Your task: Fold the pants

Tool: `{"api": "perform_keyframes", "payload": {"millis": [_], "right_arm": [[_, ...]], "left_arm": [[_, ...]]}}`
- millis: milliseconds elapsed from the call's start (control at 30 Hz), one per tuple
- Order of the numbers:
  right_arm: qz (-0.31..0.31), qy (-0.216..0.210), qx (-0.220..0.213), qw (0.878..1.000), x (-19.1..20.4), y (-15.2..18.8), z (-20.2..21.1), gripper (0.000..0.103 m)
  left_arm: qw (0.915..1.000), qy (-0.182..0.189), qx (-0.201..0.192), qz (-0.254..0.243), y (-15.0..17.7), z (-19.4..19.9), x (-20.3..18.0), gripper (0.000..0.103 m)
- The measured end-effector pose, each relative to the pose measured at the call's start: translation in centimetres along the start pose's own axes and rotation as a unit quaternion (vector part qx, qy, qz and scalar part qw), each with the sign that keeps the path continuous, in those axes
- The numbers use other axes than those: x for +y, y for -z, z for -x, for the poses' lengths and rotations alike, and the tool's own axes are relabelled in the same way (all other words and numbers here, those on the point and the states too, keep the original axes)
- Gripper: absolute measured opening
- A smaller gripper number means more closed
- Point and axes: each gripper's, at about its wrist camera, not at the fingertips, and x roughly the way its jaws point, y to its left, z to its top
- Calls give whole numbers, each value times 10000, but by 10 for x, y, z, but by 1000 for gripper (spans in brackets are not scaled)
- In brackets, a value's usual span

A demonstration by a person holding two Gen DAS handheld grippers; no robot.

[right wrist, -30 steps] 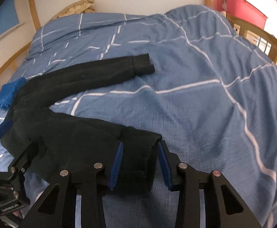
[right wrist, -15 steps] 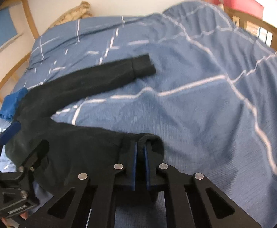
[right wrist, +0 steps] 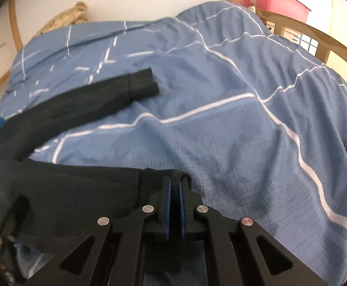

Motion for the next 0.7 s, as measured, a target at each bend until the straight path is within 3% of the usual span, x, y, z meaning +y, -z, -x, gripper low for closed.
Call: {"api": "perform_keyframes", "payload": {"millis": [133,200,267,400,467,667,700], "right_arm": [[-197,28,-161,9997,-8,4,11,15],[-377,345,-301,9982,-15,5,23,31],[-512,558,-436,9962,-18,9,40,33],[-878,402,-662,9931,-13,24,73,37],[-1059,342,-764,9909,-1,35,89,44],[-1083,44,-1034,9887,49,54,127,44],[-1038,7,-1061,9889,57,56,133,49]], "left_arm": [[9999,-9,91,119,2,1,11,102],[9997,-11,71,239,4,8,20,102],[9995,-12,52,311,5,16,29,102],[9982,-74,-63,589,11,41,54,102],[9976,-50,-104,678,11,53,64,100],[9978,-83,-222,625,8,88,95,98],[9975,-64,-222,669,9,94,102,97]]}}
